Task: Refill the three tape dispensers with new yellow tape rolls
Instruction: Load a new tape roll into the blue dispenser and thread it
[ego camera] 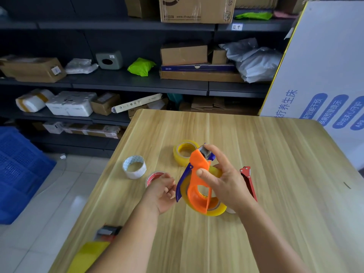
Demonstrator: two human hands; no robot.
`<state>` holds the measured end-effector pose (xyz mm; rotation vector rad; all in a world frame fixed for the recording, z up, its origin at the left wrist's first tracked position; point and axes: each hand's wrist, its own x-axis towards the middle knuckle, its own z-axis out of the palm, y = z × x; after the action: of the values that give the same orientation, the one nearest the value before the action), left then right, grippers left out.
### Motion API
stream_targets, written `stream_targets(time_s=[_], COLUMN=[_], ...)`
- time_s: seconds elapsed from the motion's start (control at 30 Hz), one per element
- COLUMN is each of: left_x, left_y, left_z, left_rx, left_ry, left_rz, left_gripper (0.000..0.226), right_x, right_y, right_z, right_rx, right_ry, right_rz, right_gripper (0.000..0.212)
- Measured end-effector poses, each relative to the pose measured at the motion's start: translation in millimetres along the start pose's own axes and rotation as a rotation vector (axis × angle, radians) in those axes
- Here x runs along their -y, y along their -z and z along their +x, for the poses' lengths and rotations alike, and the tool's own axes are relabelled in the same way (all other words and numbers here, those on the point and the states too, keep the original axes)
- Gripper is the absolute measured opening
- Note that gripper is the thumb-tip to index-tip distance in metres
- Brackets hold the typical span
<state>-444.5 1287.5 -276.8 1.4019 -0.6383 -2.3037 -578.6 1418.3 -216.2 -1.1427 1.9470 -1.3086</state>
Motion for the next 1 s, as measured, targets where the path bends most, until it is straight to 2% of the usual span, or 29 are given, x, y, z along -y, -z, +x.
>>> stream_targets(time_s=[0.2,0.37,0.5,0.6,0.73,0.83,0.93,1.0], left_x=[4.7,22.8,35.0,43.7,56.8,64.0,73.2,81.7], left_y=[1.7,-2.0,-1.5,4.0,13.2,14.9,11.2,10.6], left_z=[-6.9,-13.8,-20.8,-21.0,-26.0,-36.1,-43.1,-43.5], left_rx=[0.036,0.132,0.139,0.146,0.262,0.335,0.414,0.419], left_ry=[0.012,0.053,0.024,-0.049,-0.137,-0.221,-0.358,-0.437], left_rz=[-0.021,-0.012,-0.021,0.011,0.054,0.153,0.321,0.376], left_gripper=[0.02,0.007,0.018,0.043,0.067,0.075,0.071,0.083], right_x=[-8.0,-5.3,-4.2,-2.6,-1.8,0.2,1.7,1.3], right_y=[0.2,-1.3,-1.9,-2.5,-2.8,-2.1,-3.2,-6.6], right_z=[5.5,11.2,13.2,13.5,14.4,14.5,15.5,16.3], right_rx=[-0.019,-0.029,-0.038,-0.054,-0.087,-0.091,-0.099,-0.108], right_ry=[-0.023,-0.047,-0.077,-0.1,-0.12,-0.151,-0.166,-0.179], right_rz=[0.045,0.055,0.059,0.072,0.059,0.064,0.058,0.061], right_gripper=[0.061,0.051,0.049,0.045,0.046,0.046,0.043,0.042])
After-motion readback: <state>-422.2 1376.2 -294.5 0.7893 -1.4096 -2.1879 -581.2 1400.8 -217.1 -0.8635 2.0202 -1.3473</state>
